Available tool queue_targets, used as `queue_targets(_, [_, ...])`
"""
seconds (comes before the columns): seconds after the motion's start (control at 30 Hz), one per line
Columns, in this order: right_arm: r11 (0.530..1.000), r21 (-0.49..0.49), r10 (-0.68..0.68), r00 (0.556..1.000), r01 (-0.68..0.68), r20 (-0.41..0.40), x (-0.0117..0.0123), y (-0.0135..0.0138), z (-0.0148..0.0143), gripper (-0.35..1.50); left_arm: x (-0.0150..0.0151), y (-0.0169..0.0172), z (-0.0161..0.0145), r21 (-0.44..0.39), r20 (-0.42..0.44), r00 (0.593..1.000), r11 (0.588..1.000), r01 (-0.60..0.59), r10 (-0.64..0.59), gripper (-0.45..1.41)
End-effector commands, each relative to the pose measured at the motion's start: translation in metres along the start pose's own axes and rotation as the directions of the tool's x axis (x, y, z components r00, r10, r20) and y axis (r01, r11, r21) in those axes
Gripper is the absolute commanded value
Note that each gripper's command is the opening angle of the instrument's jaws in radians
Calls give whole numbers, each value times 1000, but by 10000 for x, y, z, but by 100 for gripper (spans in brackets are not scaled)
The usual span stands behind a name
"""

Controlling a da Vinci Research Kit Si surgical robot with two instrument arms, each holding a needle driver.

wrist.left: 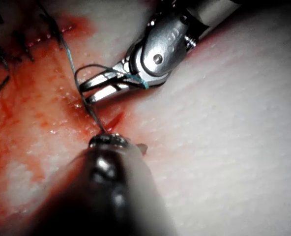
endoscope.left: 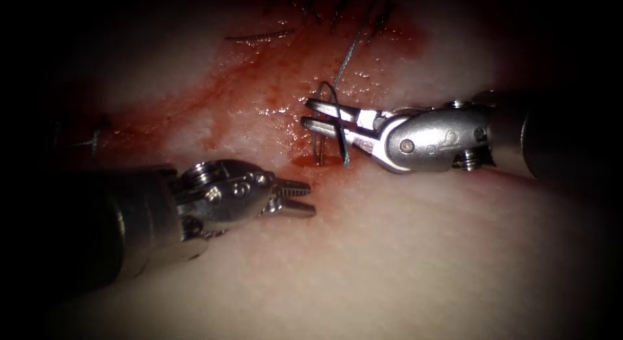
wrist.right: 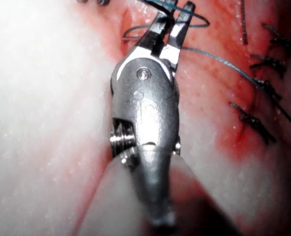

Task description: Wound Closure

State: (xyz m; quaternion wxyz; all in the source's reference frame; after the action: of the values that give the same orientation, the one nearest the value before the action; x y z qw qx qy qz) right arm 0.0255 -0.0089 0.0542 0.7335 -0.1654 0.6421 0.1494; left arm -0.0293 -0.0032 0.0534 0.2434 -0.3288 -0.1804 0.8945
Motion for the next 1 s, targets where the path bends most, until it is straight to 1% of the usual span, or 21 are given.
queue_targets(0.03, [1000, -6, 14, 1000, -14, 7, -5, -5, 7, -35, 1, 1, 11, -1, -4, 1000, 1000, -5, 5, 39])
queue_targets(0.2, [997, -31, 69, 997, -68, 28, -6, -4, 8, -35, -3, 10, 26, -22, -15, 1000, 1000, -10, 9, 36])
queue_targets(0.37, [992, -44, 117, 992, -115, 45, -4, -1, 9, -35, -20, 11, 38, -35, -27, 999, 999, -28, 27, 36])
queue_targets(0.5, [990, -53, 138, 986, -134, 88, -2, 2, 10, -35, -36, 12, 41, -45, -16, 999, 998, -34, 33, 36])
queue_targets(0.63, [988, -48, 150, 982, -145, 114, -6, 3, 10, -35, -48, 13, 40, -45, -14, 999, 998, -34, 34, 36])
queue_targets(0.83, [982, -53, 187, 973, -181, 139, -7, 3, 11, -35, -52, 15, 40, -51, -15, 999, 998, -33, 32, 34])
queue_targets(1.0, [969, -71, 244, 958, -236, 149, -6, 2, 15, -35, -51, 17, 45, -55, -18, 999, 998, -33, 32, 32])
